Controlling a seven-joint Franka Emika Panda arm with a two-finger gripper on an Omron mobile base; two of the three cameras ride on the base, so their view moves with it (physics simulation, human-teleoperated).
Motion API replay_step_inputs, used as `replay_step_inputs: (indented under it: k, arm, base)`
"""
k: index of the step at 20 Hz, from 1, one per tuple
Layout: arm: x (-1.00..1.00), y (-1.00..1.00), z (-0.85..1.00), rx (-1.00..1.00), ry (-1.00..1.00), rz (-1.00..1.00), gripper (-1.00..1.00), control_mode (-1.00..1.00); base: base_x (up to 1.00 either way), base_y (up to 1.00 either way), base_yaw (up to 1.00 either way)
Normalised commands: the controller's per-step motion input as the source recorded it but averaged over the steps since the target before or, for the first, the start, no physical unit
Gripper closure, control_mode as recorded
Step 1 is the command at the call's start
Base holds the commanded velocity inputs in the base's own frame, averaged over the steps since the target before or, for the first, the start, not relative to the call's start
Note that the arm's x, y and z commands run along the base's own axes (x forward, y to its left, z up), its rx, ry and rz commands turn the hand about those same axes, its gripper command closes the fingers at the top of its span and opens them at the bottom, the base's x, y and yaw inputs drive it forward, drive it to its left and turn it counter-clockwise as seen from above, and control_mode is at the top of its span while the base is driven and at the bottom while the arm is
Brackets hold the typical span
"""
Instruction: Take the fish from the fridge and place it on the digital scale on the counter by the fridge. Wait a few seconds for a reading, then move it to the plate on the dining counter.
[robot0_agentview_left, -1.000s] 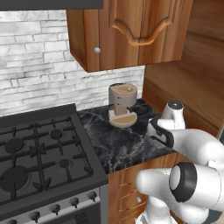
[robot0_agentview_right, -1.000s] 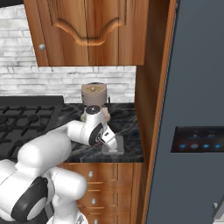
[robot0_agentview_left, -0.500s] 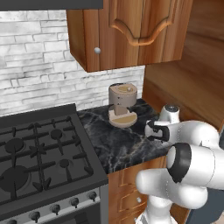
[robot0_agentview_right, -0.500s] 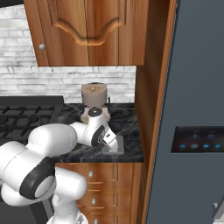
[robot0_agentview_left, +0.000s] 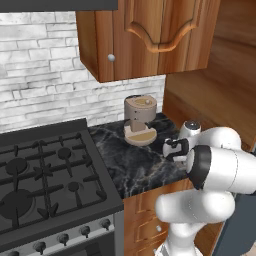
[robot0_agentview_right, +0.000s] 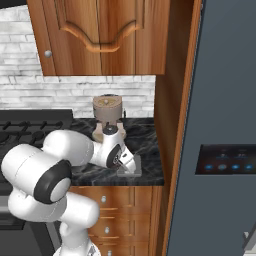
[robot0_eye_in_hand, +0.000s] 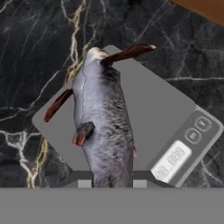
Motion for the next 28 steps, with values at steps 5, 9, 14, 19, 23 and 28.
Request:
replay_step_inputs:
  k: [5,9,14,19,23,28]
  arm:
    - [0.11,0.00,-0.22,0.00,0.00,0.00,1.00,-1.00]
    - [0.08,0.00,-0.15,0.00,0.00,0.00,1.00,-1.00]
    - [0.13,0.00,-0.09,0.00,0.00,0.00,1.00,-1.00]
    - [0.05,0.00,-0.06,0.00,0.00,0.00,-1.00,-1.00]
    - [0.00,-0.12,0.01,0.00,0.00,0.00,-1.00,-1.00]
    - [0.00,-0.15,0.22,0.00,0.00,0.00,-1.00,-1.00]
  base:
    - [0.00,0.00,0.00]
    - [0.00,0.00,0.00]
    - [0.00,0.00,0.00]
    - [0.00,0.00,0.00]
    - [0.00,0.00,0.00]
    - [0.00,0.00,0.00]
